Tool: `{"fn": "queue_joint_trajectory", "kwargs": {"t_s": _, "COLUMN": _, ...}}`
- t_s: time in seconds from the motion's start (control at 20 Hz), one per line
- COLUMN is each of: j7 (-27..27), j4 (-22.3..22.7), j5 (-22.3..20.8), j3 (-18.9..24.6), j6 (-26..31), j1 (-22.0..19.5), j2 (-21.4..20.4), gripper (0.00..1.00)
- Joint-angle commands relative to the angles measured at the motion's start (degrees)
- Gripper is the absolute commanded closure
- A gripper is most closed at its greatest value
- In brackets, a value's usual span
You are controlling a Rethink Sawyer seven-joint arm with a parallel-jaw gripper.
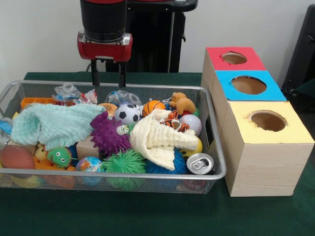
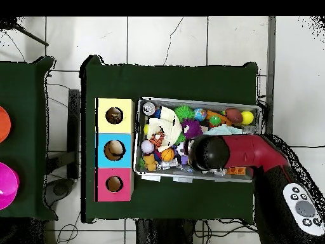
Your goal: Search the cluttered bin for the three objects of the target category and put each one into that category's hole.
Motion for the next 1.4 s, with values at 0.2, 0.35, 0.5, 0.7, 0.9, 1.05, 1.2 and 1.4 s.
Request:
{"fn": "queue_joint_trajectory", "kwargs": {"t_s": 0.2, "j7": -10.6, "j4": -2.9, "j5": -5.2, "j3": -0.2, "j6": 1.1, "j1": -3.6, "j2": 4.5, "gripper": 0.0}}
{"fn": "queue_joint_trajectory", "kwargs": {"t_s": 0.35, "j7": -12.5, "j4": -3.3, "j5": -5.3, "j3": 0.5, "j6": 1.2, "j1": -5.4, "j2": 6.9, "gripper": 0.0}}
{"fn": "queue_joint_trajectory", "kwargs": {"t_s": 0.5, "j7": -14.2, "j4": -4.0, "j5": -5.9, "j3": 1.0, "j6": 1.1, "j1": -6.9, "j2": 8.8, "gripper": 0.0}}
{"fn": "queue_joint_trajectory", "kwargs": {"t_s": 0.7, "j7": -15.8, "j4": -5.2, "j5": -7.2, "j3": 1.8, "j6": 1.0, "j1": -8.6, "j2": 11.0, "gripper": 0.0}}
{"fn": "queue_joint_trajectory", "kwargs": {"t_s": 0.9, "j7": -16.0, "j4": -3.4, "j5": -7.8, "j3": 2.6, "j6": 0.7, "j1": -11.2, "j2": 11.2, "gripper": 0.0}}
{"fn": "queue_joint_trajectory", "kwargs": {"t_s": 1.05, "j7": -15.2, "j4": -1.3, "j5": -8.9, "j3": 2.6, "j6": -0.8, "j1": -12.7, "j2": 10.5, "gripper": 0.0}}
{"fn": "queue_joint_trajectory", "kwargs": {"t_s": 1.2, "j7": -13.8, "j4": 0.3, "j5": -9.4, "j3": 2.8, "j6": -1.2, "j1": -12.8, "j2": 9.5, "gripper": 0.0}}
{"fn": "queue_joint_trajectory", "kwargs": {"t_s": 1.4, "j7": -12.3, "j4": 1.0, "j5": -8.4, "j3": 3.3, "j6": 1.7, "j1": -11.5, "j2": 9.1, "gripper": 0.0}}
